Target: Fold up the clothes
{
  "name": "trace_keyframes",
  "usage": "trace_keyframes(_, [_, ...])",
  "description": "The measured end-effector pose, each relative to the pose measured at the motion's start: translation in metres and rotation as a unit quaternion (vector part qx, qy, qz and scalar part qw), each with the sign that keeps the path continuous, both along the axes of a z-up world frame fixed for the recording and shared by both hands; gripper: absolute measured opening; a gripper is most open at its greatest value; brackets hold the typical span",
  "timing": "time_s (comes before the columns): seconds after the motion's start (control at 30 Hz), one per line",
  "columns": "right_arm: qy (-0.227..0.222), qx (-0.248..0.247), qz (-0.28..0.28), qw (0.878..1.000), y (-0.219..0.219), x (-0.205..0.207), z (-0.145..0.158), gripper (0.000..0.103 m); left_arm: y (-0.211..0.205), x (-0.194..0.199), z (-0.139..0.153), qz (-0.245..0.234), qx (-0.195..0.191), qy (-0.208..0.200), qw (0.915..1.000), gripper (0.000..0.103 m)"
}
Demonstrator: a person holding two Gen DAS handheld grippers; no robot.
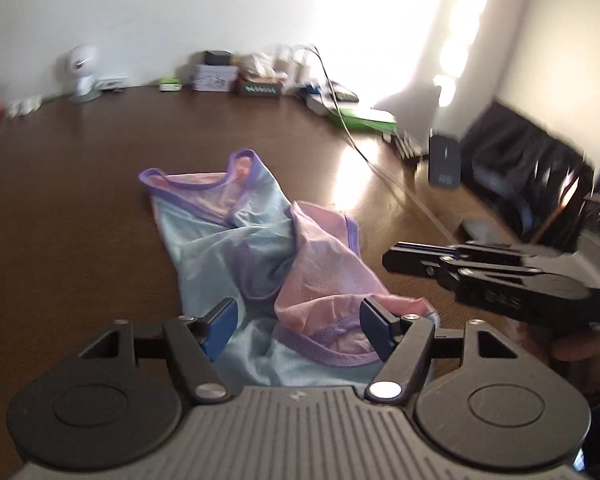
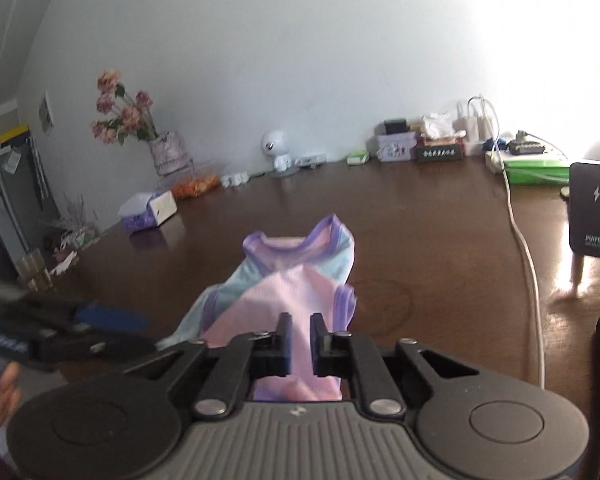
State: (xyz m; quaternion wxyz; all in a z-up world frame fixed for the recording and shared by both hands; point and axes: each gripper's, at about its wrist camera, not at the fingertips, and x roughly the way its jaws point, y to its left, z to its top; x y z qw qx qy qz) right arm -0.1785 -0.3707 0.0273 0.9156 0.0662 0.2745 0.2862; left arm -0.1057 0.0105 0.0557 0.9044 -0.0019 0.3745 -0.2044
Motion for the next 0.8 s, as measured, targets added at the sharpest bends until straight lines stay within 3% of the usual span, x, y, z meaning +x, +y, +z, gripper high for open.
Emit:
trace_keyframes(0.03, [0.003, -0.002, -0.001, 1.000, 0.000, -0.004, -0.002, 0.030, -0.008, 0.006, -0.005, -0.006, 0.023, 0.003, 0.9997, 0.068])
trace_keyframes(0.1, [0.002, -0.002, -0.001, 1.000, -0.001, -0.012, -0.006, 0.035, -0.019, 0.016, -0.013, -0.017, 0.056, 0.006, 0.9983, 0.061])
trace_keyframes(0.17, [0.004, -0.001, 0.004, 1.000, 0.003, -0.014, -0.010, 0.035, -0.021, 0.025, -0.017, -0.033, 0.057, 0.016, 0.9977, 0.028])
trace_keyframes(0.2, [0.006, -0.004, 0.007, 1.000, 0.010, -0.012, -0.012, 0.035, -0.020, 0.030, -0.017, -0.033, 0.050, 0.025, 0.9979, 0.004])
trace_keyframes(0.43, [0.009, -0.036, 0.042, 0.998, 0.027, 0.003, -0.019, 0.036, 0.007, 0.044, 0.016, 0.032, -0.057, -0.012, 0.9978, 0.001])
trace_keyframes(0.57, [0.011, -0.055, 0.062, 0.997, 0.037, 0.012, -0.023, 0.043, 0.006, 0.045, 0.024, 0.034, -0.055, -0.024, 0.9976, 0.002])
trace_keyframes(0.63, [0.012, -0.064, 0.072, 0.995, 0.042, 0.016, -0.025, 0.042, 0.006, 0.047, 0.018, 0.030, -0.048, -0.006, 0.9984, 0.005])
trace_keyframes(0.67, [0.012, -0.069, 0.077, 0.995, 0.045, 0.018, -0.025, 0.036, 0.007, 0.046, 0.014, 0.028, -0.050, 0.000, 0.9984, 0.006])
trace_keyframes(0.7, [0.011, -0.065, 0.075, 0.995, 0.044, 0.020, -0.025, 0.027, 0.008, 0.042, 0.011, 0.022, -0.052, 0.004, 0.9984, 0.013])
trace_keyframes(0.73, [0.009, -0.050, 0.064, 0.997, 0.040, 0.021, -0.021, 0.002, 0.008, 0.039, 0.008, 0.015, -0.055, 0.008, 0.9984, 0.029])
trace_keyframes(0.8, [0.005, -0.019, 0.043, 0.999, 0.032, 0.024, -0.015, 0.001, 0.006, 0.030, 0.003, 0.004, -0.053, 0.008, 0.9986, 0.051])
